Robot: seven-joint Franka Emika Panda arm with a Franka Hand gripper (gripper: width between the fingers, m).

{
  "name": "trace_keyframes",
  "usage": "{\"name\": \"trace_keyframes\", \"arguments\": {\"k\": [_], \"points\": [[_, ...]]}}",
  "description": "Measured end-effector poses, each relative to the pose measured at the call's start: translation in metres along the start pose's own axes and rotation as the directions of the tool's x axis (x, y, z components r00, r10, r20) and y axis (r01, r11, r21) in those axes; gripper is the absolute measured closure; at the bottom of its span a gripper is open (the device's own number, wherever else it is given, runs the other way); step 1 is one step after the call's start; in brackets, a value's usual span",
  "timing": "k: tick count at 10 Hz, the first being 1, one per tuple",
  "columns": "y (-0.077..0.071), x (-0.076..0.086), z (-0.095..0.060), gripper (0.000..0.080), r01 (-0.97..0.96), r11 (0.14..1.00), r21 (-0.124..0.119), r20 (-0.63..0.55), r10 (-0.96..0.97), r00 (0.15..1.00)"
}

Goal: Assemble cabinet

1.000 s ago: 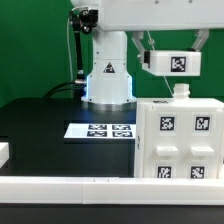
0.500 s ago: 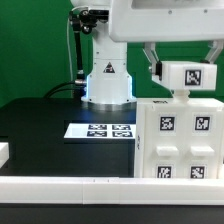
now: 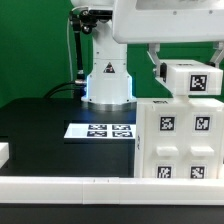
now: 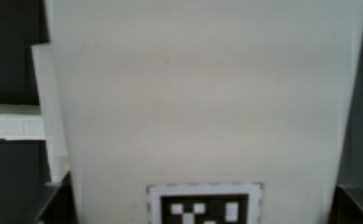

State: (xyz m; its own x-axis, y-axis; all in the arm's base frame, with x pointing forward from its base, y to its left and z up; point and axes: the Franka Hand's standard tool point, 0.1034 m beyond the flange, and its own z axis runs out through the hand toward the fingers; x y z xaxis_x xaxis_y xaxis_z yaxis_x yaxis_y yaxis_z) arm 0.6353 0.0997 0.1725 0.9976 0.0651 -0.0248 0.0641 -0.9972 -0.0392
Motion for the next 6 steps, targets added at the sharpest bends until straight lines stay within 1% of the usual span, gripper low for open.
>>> {"name": "trace_keyframes", "arguments": {"k": [2, 3, 6], "points": [[0.0006, -0.009, -0.0019, 0.0246, 0.002, 1.0, 0.002, -0.005, -0.002, 1.0], [-0.0005, -0.0128, 0.0001, 0.0246, 0.004, 1.0, 0.002, -0.004, -0.004, 1.0], [0.0001, -0.0118, 0.0063, 0.0246, 0.004, 1.0, 0.001, -0.024, -0.004, 1.0]]}}
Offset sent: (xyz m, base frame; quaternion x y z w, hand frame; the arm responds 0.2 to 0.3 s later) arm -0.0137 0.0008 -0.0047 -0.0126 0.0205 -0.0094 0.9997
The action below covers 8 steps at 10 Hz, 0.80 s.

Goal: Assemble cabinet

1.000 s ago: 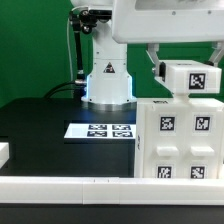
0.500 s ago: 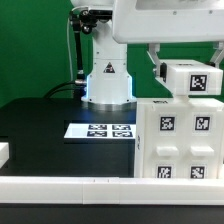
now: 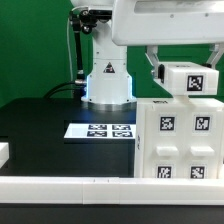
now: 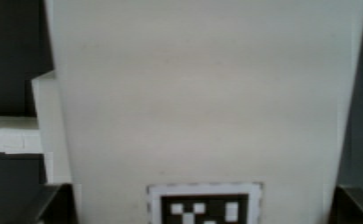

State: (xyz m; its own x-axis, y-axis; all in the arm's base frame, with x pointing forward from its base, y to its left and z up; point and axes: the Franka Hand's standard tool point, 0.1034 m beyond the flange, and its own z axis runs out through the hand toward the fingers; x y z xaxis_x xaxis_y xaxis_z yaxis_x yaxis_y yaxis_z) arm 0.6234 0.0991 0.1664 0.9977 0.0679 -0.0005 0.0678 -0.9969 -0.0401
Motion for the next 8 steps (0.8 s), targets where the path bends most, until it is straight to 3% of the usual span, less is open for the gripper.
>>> {"name": "trace_keyframes", "arguments": {"k": [3, 8], "points": [[0.0017, 0.005, 0.0097, 0.0246, 0.003, 1.0, -0.003, -0.022, -0.003, 1.0], [-0.0007, 0.0074, 0.0094, 0.0246, 0.003, 1.0, -0.004, -0.044, -0.003, 0.999]]}}
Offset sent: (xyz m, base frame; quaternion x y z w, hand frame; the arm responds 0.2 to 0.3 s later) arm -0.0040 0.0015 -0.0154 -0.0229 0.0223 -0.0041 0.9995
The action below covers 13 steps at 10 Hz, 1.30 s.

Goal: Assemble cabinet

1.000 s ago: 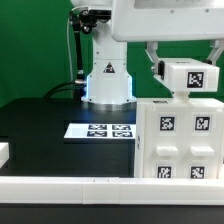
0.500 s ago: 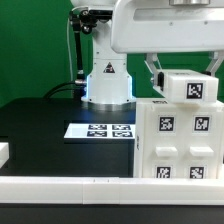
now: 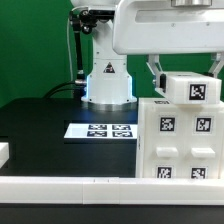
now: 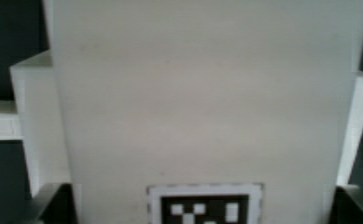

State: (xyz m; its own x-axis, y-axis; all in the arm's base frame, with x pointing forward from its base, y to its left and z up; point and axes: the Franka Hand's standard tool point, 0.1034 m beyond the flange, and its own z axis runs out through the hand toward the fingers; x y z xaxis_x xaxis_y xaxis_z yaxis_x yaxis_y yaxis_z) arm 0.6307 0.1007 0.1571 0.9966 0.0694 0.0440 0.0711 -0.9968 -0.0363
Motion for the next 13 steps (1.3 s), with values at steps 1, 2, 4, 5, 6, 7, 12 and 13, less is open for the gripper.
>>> {"name": "trace_keyframes", "arguments": {"k": [1, 2, 4, 5, 6, 7, 12, 13], "points": [[0.0001, -0.0002, 0.0006, 0.0246, 0.0, 1.0, 0.0, 0.001, 0.0, 1.0], [0.0003, -0.0004, 0.0012, 0.0168, 0.0, 1.0, 0.0, 0.002, 0.0, 1.0], [0.0005, -0.0005, 0.0016, 0.0154, -0.001, 1.0, 0.0, 0.003, 0.001, 1.0], [0.0007, -0.0006, 0.0018, 0.0151, -0.001, 1.0, -0.001, 0.003, 0.001, 1.0], [0.0007, -0.0006, 0.0019, 0.0151, -0.001, 1.0, -0.001, 0.003, 0.001, 1.0], [0.0008, -0.0006, 0.002, 0.0151, -0.001, 1.0, -0.001, 0.003, 0.001, 1.0], [0.001, -0.0026, 0.002, 0.0151, -0.016, 1.0, 0.0, 0.016, 0.016, 1.0], [0.0011, -0.0027, 0.0023, 0.0151, -0.016, 1.0, 0.0, 0.016, 0.016, 1.0]]}}
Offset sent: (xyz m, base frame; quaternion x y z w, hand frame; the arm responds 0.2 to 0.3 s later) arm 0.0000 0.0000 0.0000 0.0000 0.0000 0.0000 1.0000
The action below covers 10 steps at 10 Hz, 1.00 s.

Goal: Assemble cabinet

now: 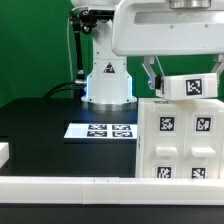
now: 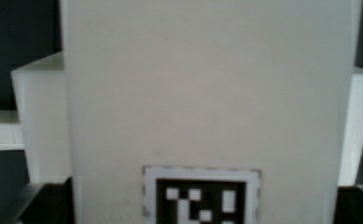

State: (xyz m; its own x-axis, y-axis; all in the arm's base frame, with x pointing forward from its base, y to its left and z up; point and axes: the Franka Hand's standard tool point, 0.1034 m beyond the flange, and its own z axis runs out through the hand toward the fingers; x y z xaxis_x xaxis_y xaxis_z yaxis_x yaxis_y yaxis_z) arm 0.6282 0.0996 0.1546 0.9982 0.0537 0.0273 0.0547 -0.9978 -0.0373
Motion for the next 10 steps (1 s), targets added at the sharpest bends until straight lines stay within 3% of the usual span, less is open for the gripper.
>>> {"name": "trace_keyframes", "arguments": {"k": [1, 10], "points": [[0.0001, 0.0, 0.0002, 0.0248, 0.0, 1.0, 0.0, 0.0, 0.0, 1.0], [0.0004, 0.0, 0.0002, 0.0245, -0.039, 0.999, 0.0, 0.0, 0.039, 0.999]]}}
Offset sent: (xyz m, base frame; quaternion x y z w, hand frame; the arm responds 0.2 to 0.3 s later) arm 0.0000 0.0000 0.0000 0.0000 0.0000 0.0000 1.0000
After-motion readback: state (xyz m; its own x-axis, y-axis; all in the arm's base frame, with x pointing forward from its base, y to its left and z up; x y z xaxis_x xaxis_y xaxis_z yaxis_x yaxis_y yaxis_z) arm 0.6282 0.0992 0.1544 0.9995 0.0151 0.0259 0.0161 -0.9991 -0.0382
